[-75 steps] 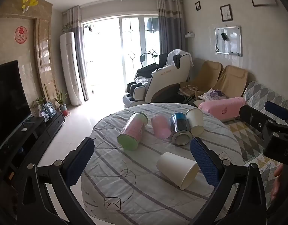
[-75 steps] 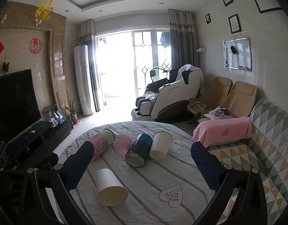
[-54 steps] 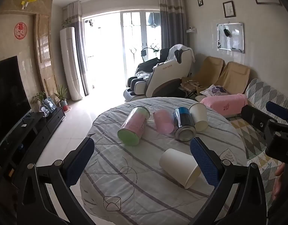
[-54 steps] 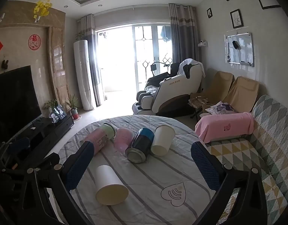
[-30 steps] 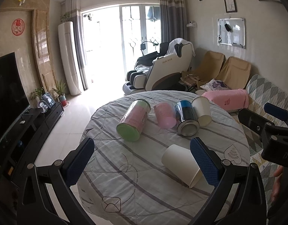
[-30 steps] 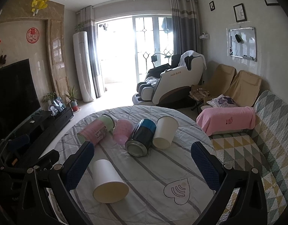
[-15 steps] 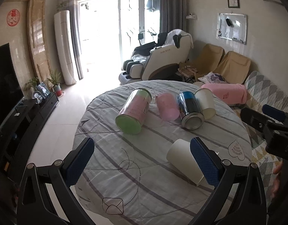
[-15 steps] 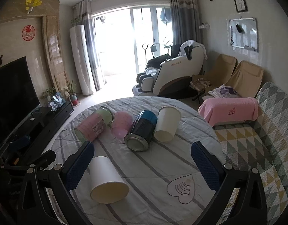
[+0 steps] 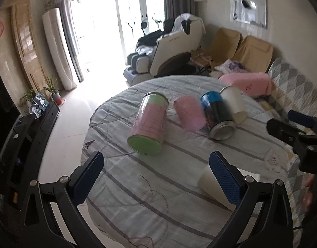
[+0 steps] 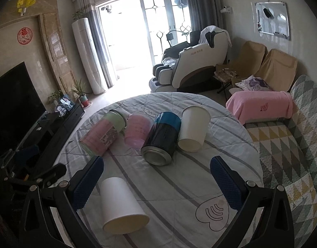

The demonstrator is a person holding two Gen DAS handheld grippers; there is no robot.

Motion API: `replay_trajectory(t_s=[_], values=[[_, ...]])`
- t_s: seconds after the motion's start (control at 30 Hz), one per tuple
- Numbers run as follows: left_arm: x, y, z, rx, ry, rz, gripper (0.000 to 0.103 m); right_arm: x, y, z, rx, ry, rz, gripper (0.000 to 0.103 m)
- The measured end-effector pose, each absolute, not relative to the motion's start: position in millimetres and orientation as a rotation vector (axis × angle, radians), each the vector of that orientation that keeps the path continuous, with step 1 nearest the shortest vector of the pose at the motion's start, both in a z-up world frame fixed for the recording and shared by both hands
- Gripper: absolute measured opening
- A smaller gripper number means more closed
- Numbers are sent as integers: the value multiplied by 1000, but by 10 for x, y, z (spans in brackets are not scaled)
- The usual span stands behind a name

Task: Flip cup upright
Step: 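Move the right tool toward the pink-and-green canister lying on its side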

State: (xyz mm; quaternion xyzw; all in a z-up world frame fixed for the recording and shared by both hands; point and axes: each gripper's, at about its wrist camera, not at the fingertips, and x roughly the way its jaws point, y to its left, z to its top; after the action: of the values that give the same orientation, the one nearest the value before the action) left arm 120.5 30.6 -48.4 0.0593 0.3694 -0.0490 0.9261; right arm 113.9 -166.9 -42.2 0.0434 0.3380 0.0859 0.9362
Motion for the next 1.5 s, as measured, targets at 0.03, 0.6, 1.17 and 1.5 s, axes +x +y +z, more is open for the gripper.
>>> replay_trajectory(t_s=[0.03,0.6,1.17,1.5], values=[[1270,322,-509,119,768,-102,103,1168,-1660,-432,89,698,174,103],[2115,467,-837,154,870,-145,103,2316,-1194,-641,136,959,142,103],[2455,533,-1101,141,934,-176,75,2613,-984,-809,200,1089,91,103],[2254,633,-1072,145,914,-203,67,2474,-899,-673,199,1102,105,103]])
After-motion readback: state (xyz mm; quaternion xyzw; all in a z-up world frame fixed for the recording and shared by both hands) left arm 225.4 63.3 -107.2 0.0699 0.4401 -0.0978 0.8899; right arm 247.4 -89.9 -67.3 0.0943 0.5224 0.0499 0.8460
